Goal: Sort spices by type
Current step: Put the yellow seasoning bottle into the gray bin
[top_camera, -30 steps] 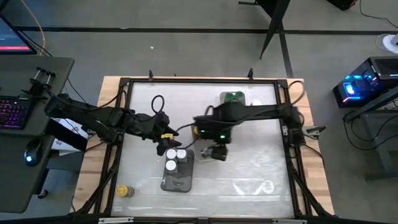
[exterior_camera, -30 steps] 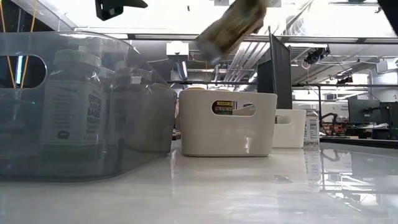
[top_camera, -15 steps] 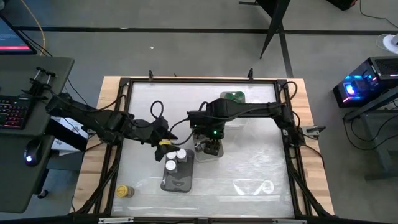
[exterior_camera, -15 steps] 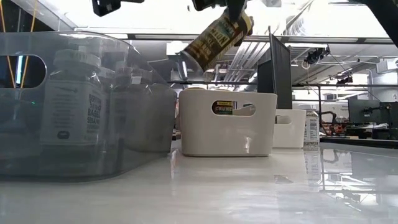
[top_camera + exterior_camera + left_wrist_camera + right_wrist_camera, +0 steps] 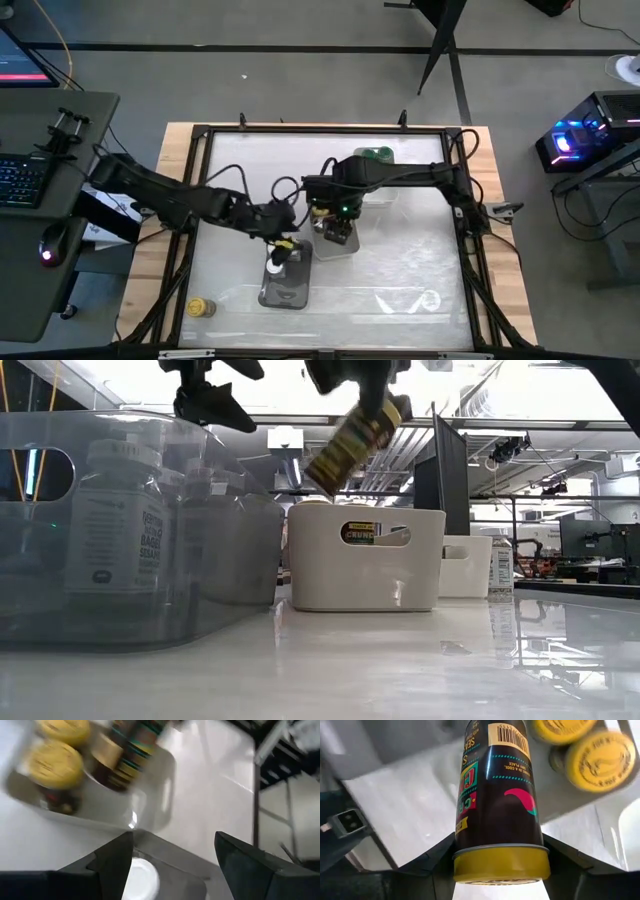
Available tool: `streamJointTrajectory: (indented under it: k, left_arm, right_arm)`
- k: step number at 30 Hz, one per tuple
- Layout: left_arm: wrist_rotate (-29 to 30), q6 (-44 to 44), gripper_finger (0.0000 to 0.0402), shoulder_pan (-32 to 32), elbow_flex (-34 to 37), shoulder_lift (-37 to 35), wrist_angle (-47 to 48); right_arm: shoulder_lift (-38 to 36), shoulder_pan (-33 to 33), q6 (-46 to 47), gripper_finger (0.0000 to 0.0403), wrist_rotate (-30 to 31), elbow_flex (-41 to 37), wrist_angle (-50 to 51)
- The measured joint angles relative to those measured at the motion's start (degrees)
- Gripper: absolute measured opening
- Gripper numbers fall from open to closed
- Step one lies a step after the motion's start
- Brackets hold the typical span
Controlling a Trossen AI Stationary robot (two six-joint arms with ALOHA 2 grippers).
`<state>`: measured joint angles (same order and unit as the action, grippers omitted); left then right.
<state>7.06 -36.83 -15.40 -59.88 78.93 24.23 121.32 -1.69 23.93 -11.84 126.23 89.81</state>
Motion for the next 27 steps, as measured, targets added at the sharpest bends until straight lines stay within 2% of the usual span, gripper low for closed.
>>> streamJointTrajectory:
  k: [5, 11, 20, 27]
  left_arm:
    - [-6.8, 0.2, 0.0266, 0.0, 0.0, 1.4, 0.2]
    - [-6.6, 1.7, 0.0266, 0.1, 0.0, -0.4, -0.2]
    - [-5.9, 3.0, 0.0266, 0.4, 0.0, -0.9, -0.2]
    - [-5.9, 3.7, 0.0266, 0.4, 0.0, -0.9, 0.1]
  right_arm:
    - [0.2, 2.3, 2.7, 0.0222, -4.6, -7.2, 0.1]
    - [0.2, 4.7, 4.5, 0.0222, -5.6, -15.3, -1.3]
    - [0.2, 5.2, 5.8, 0.0222, -5.8, -18.4, -2.3]
    - [0.2, 5.2, 5.8, 0.0296, -5.9, -18.4, -2.9]
